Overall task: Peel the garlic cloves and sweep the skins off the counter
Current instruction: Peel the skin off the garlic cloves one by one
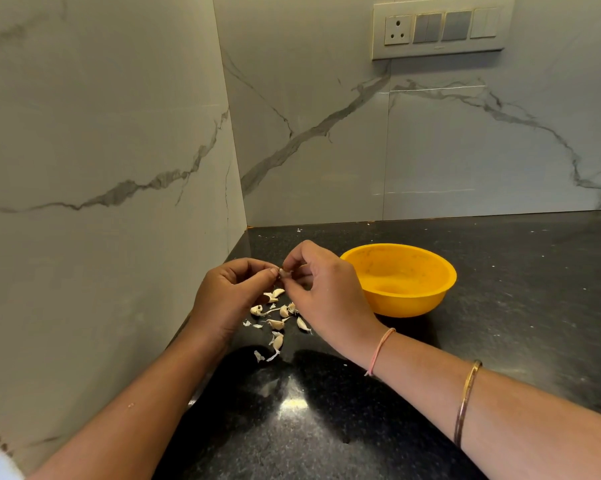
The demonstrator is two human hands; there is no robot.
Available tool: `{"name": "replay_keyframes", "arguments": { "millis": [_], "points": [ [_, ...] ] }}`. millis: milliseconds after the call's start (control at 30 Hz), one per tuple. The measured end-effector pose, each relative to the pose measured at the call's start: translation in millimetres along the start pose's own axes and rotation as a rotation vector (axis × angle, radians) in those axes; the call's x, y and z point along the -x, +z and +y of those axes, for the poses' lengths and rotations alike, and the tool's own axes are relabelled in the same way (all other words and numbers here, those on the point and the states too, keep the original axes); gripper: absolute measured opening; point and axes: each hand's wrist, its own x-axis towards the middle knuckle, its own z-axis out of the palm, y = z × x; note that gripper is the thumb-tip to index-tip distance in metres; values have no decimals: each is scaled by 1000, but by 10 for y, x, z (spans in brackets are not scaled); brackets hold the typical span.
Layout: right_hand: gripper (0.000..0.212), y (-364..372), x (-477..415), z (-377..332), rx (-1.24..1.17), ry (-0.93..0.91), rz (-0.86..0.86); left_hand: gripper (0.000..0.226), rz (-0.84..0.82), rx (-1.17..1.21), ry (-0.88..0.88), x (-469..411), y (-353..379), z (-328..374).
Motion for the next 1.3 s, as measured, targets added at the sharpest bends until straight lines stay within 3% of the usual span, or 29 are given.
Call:
{"name": "replay_keyframes", "arguments": {
  "millis": [400,967,1133,1300],
  "points": [
    [7,-49,-7,-34,165,-92,-31,10,-3,-113,41,1,-26,-9],
    [7,-57,-13,-53,206,-107,-76,15,10,-217,82,4,1,-48],
    [3,-56,-14,-58,156,-91,-77,15,25,-161,49,-5,0,-36],
    [7,-39,-5,-43,-41,56,-80,12,39,-180,30,-11,3,-27]
  ]
}}
